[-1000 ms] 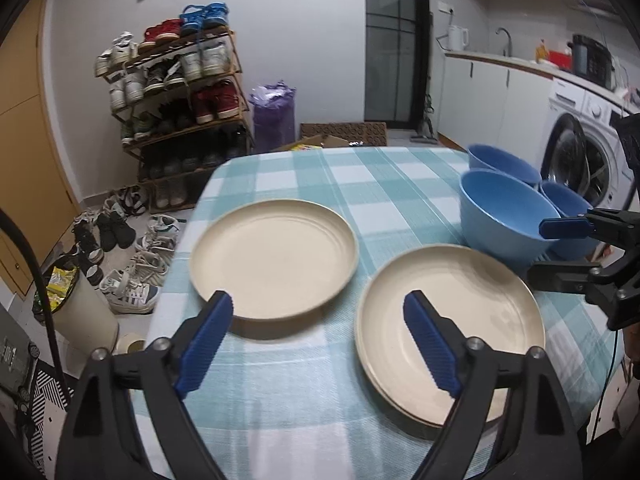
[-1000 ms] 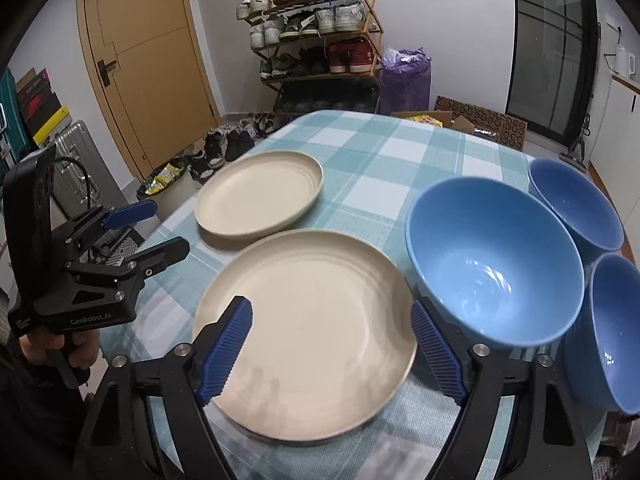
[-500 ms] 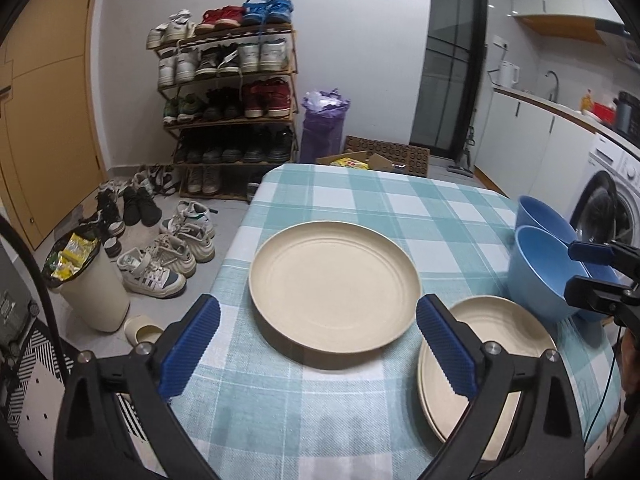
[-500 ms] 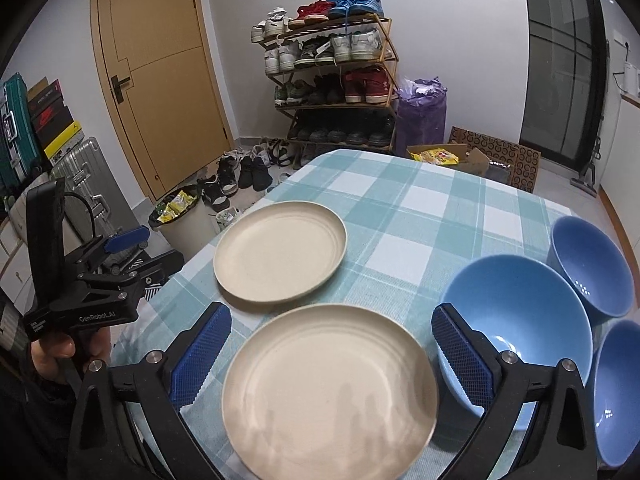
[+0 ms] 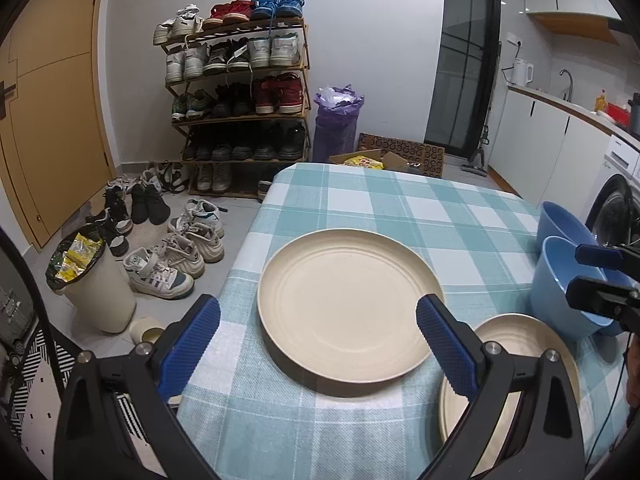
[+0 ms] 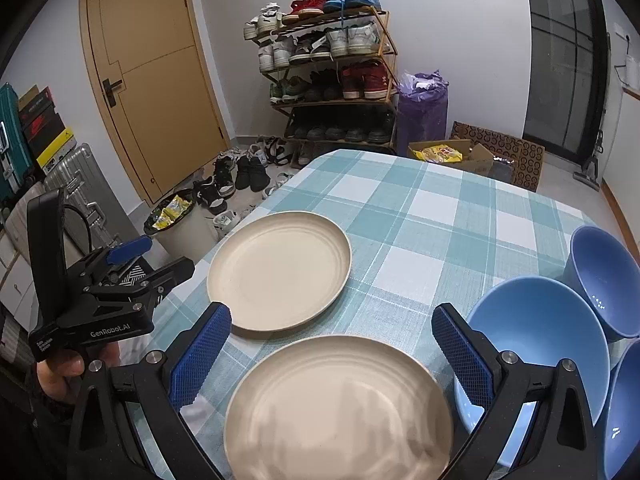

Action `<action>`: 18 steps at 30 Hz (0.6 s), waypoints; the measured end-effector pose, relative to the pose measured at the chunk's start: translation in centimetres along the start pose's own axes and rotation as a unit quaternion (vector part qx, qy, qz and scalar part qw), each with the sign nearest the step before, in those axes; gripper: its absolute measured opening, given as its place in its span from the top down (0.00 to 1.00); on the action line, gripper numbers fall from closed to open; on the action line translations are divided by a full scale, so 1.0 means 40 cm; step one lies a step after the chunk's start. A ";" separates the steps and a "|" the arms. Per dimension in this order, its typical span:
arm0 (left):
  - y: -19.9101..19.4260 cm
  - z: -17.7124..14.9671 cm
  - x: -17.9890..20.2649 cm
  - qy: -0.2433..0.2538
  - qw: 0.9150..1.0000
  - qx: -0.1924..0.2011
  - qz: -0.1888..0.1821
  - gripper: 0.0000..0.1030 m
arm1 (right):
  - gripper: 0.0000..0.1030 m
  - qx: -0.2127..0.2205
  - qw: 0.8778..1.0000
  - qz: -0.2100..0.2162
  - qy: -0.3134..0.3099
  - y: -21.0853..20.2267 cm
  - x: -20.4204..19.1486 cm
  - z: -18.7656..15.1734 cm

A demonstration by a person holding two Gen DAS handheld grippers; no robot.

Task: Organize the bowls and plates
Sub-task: 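Withdraw both open tools up from the placed cream plates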

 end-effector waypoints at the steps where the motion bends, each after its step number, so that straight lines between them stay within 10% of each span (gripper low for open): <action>1: 0.005 -0.003 -0.002 0.000 1.000 -0.002 0.000 0.03 | 0.01 -0.001 1.000 -0.003 0.001 0.005 0.001 0.003; 18: 0.085 -0.042 -0.043 -0.025 0.999 -0.033 0.003 0.04 | 0.01 -0.030 0.999 -0.012 0.016 0.114 -0.017 0.027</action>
Point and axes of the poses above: each gripper's, at about its wrist camera, not at the fingertips, and y roughly the way its jaws point, x to its right, z to its top, the point moved 7 cm from there along y, roughly the way its jaws point, and after that the axes turned 1 degree about -z, right-handed, at the moved point
